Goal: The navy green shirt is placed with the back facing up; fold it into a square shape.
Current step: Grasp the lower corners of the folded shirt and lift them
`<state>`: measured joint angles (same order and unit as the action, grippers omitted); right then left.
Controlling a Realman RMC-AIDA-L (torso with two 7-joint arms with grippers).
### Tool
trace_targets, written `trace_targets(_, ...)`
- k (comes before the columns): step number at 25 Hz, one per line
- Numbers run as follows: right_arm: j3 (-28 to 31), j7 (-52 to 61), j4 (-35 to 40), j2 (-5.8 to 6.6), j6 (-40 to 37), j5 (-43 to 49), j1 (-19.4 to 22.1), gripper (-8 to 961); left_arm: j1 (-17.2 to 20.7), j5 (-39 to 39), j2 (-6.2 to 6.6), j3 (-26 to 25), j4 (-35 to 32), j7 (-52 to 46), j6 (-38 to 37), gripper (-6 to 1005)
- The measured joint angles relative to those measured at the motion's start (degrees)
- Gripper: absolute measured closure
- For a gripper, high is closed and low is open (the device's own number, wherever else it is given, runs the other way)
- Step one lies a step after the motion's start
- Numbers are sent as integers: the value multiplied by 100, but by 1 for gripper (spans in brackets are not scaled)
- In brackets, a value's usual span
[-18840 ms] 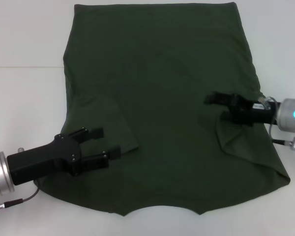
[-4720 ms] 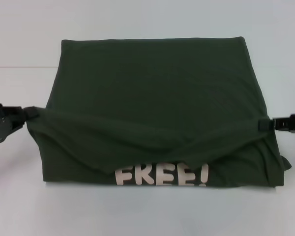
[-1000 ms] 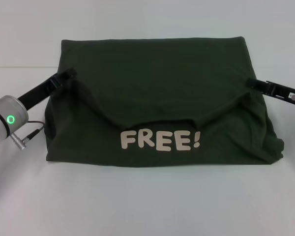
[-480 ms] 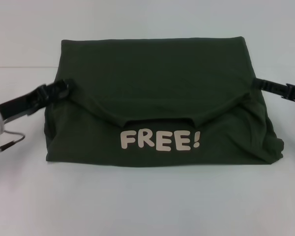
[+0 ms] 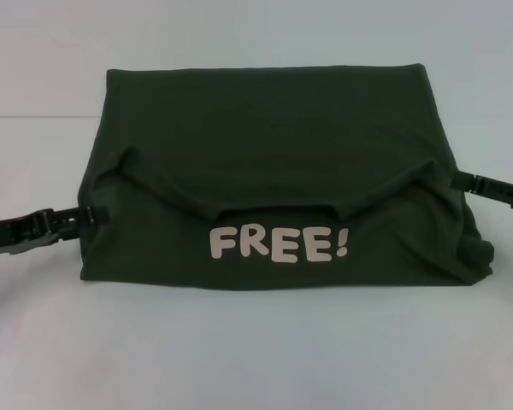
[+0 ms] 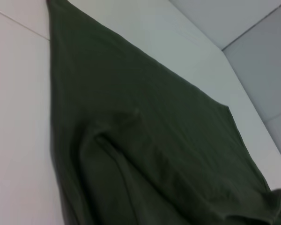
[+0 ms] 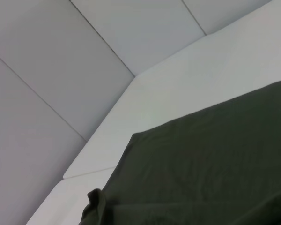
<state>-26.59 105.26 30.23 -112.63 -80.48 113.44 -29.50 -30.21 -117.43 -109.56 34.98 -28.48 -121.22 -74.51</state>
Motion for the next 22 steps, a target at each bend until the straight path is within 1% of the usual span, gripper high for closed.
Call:
trace_targets(1, -7, -4, 0, -7, -2, 7, -2, 8, -11, -19, -28, 15, -3, 56, 26, 121)
trace_targets(2, -13, -7, 0, -14, -5, 13, -6, 8, -36, -66, -100, 46, -17, 134, 129, 121)
trace_targets(7, -19, -12, -5, -20, -10, 17, -15, 8, -70, -127, -225, 121, -57, 245, 479, 121)
trace_targets(13, -33, -15, -23, -22, 12, 21, -22, 8, -86, -131, -282, 398, -8, 287, 795, 120)
trace_targets(18, -73, -15, -30, -22, 35, 21, -27, 9, -85, -131, -308, 444, 32, 265, 772, 120)
trace_targets(22, -78, -15, -42, -22, 44, 26, -33, 9, -84, -131, -316, 658, 48, 216, 798, 120)
